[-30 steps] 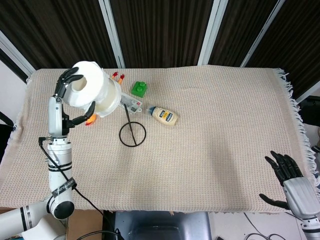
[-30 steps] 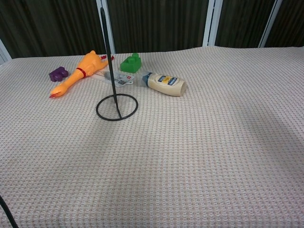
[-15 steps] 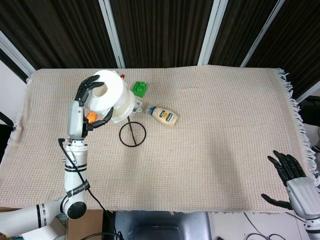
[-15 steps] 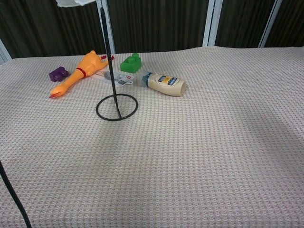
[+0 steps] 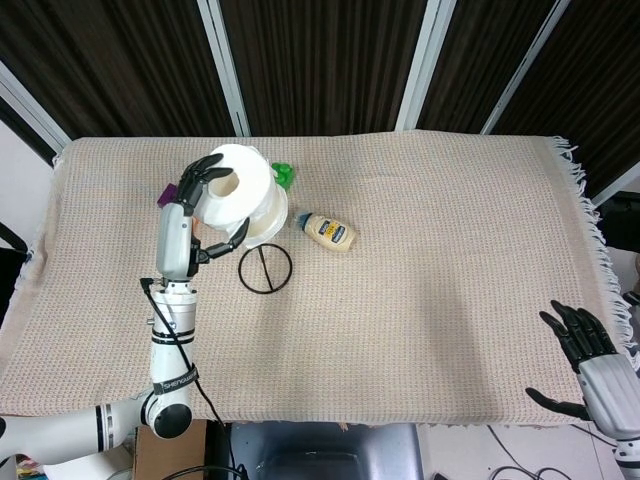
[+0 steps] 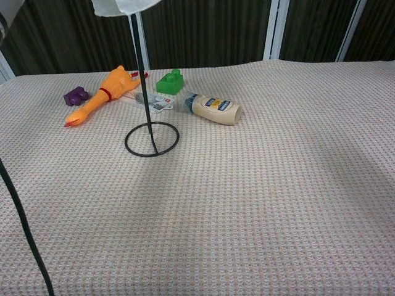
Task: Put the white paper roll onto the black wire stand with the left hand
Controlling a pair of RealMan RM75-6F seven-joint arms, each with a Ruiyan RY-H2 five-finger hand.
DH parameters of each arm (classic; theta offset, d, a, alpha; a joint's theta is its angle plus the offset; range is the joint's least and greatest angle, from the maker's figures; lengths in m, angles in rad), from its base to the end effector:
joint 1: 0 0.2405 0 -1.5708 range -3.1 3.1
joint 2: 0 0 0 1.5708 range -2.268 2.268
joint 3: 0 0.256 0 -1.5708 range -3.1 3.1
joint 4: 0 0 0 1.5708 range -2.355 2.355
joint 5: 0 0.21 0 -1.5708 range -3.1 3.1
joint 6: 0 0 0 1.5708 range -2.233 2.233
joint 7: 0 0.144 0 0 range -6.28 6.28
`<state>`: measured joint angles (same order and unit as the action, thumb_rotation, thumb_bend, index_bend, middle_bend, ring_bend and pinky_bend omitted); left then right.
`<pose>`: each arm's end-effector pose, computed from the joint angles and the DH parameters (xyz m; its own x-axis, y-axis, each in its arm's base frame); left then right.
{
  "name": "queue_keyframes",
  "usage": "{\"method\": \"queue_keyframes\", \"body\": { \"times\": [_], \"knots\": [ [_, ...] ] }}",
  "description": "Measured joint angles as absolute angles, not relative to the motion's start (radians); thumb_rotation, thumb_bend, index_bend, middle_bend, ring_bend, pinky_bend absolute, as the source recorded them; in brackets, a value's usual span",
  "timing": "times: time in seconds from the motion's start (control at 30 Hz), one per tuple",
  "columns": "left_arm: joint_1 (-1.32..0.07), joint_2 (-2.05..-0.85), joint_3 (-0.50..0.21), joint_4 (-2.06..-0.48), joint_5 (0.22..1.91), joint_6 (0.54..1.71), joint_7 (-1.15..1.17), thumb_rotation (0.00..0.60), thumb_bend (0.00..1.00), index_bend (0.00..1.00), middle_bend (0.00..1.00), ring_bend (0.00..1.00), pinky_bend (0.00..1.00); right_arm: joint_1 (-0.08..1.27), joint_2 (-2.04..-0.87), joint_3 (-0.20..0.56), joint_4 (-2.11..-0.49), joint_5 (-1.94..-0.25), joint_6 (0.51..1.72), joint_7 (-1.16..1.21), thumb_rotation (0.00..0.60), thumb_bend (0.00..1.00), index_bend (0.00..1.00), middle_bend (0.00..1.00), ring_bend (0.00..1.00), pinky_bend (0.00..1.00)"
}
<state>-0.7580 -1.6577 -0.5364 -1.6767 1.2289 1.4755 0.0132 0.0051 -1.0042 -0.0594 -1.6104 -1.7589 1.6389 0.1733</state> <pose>-0.0350 0.3531 0.0901 -0.4381 -0.1690 0.8829 0.8306 -0.4518 0.3257 -0.2971 -0.1306 0.1846 0.3373 -0.0226 0.9411 -0.9261 -0.1876 0.3274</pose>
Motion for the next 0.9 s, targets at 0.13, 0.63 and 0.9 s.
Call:
{"method": "queue_keyframes", "body": {
  "times": [0.13,0.63,0.9],
  "knots": [
    [-0.77,-1.671,-0.538,-1.652,1.222,1.468,0.017,0.6,0.77,0.69,0.85,0.87,1.0,0.004,-1.001,-0.059,-1.608,-1.759,1.641,0.181,0.6,0.14,0.0,0.0,0.0,0.0],
    [-0.786,-1.686,-0.536,-1.648,1.183,1.437,0.04,0.6,0.75,0.67,0.84,0.86,1.0,0.0,-0.998,-0.058,-1.605,-1.762,1.65,0.191,0.6,0.14,0.0,0.0,0.0,0.0],
    [-0.781,-1.672,-0.528,-1.662,1.161,1.418,0.065,0.6,0.56,0.51,0.67,0.64,0.9,-0.001,-0.997,-0.058,-1.604,-1.764,1.651,0.193,0.6,0.14,0.0,0.0,0.0,0.0]
  ]
}}
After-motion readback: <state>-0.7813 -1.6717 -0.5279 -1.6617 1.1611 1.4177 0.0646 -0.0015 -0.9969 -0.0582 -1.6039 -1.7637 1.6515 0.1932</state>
